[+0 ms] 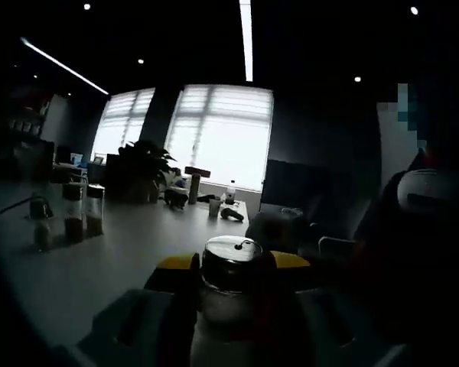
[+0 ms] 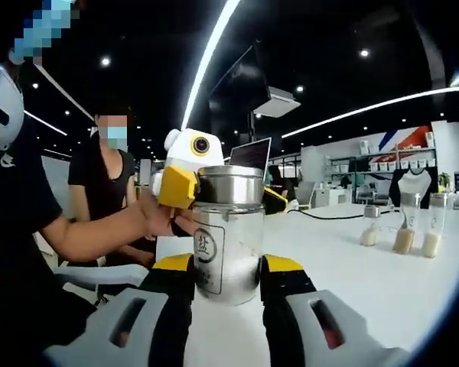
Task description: Rotate the seasoning bottle until the label or dispensing opening points toward the visible target arrow and the bottle remains upright within the marked orientation range
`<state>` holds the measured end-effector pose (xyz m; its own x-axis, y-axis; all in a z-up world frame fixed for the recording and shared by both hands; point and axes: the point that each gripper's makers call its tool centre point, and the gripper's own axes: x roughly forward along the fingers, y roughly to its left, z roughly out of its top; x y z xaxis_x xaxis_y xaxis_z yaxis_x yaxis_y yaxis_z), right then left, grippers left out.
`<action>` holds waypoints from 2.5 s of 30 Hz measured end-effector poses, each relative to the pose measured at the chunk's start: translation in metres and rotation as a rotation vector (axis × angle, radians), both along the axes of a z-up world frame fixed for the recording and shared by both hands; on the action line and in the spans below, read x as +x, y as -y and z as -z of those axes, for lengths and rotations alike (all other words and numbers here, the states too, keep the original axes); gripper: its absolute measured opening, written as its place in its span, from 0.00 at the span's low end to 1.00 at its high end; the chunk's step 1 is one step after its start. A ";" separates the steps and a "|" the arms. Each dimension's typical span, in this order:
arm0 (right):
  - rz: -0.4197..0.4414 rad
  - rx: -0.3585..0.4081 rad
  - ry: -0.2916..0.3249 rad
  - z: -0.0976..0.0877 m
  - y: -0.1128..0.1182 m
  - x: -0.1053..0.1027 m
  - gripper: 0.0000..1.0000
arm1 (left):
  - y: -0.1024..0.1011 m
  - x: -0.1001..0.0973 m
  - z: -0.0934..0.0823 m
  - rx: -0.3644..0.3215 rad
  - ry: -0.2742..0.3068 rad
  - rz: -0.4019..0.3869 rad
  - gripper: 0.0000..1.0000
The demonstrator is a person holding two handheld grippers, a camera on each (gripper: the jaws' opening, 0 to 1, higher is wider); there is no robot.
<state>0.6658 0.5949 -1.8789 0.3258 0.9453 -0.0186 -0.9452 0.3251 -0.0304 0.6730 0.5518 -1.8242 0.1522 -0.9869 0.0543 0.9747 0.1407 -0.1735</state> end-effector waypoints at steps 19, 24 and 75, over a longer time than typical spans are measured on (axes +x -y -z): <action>0.342 -0.037 0.058 0.001 0.013 0.036 0.31 | -0.002 0.024 0.002 0.024 0.074 -0.449 0.37; 0.375 -0.041 0.004 0.010 0.009 0.038 0.31 | -0.003 0.029 0.013 0.068 0.124 -0.543 0.36; 0.358 -0.047 0.039 0.008 0.048 0.057 0.29 | -0.065 0.117 0.059 0.191 0.130 -0.682 0.34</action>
<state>0.7226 0.5466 -1.8872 0.6377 0.7693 -0.0400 -0.7692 0.6331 -0.0872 0.7898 0.6170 -1.8836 0.7420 -0.6685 -0.0503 0.6701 0.7418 0.0265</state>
